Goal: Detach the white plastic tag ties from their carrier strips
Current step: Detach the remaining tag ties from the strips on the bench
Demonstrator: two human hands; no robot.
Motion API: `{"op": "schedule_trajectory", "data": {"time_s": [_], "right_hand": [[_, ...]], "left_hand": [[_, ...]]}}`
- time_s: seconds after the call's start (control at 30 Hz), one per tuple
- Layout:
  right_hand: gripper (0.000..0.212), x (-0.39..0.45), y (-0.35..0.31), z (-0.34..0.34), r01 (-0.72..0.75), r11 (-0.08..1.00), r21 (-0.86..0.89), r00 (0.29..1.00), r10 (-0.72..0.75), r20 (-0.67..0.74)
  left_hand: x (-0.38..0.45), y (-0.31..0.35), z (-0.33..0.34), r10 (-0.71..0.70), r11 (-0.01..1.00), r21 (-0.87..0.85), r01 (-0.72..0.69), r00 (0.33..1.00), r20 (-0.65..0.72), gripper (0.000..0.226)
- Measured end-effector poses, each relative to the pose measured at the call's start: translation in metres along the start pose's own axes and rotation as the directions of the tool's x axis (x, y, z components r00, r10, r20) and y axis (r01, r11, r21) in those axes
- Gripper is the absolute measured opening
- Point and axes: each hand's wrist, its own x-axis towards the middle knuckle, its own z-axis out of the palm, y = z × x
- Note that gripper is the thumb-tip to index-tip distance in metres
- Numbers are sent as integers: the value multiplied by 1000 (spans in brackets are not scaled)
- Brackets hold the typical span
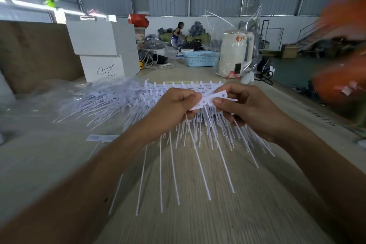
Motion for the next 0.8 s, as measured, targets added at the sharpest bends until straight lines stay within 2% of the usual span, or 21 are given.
{"op": "schedule_trajectory", "data": {"time_s": [0.07, 0.2, 0.33, 0.4, 0.53, 0.67, 0.8], "right_hand": [[26, -1, -3, 3, 69, 994, -89, 998, -70, -4], [27, 1, -1, 3, 214, 923, -319, 976, -217, 29], [22, 3, 2, -1, 282, 839, -465, 956, -287, 62], [23, 4, 4, -3, 318, 797, -514, 943, -323, 82], [19, 6, 8, -4, 275, 782, -559, 953, -298, 53], [30, 9, 9, -1, 156, 874, -459, 967, -229, -108], [18, 5, 6, 1, 125, 921, -370, 985, -161, -67]], "left_hand": [[0, 0, -2, -63, 990, -127, 63, 998, 4, 31], [2, 0, -3, -131, 960, -245, 137, 991, 43, 30], [2, -2, -2, -182, 946, -249, 207, 976, 120, 48], [2, -2, -2, -196, 946, -234, 224, 971, 137, 50], [2, -2, -5, -175, 968, -155, 195, 975, 133, 49], [1, -2, -6, -143, 980, -123, 156, 984, 104, 47], [0, -2, -4, -125, 987, -88, 134, 987, 103, 47]]}}
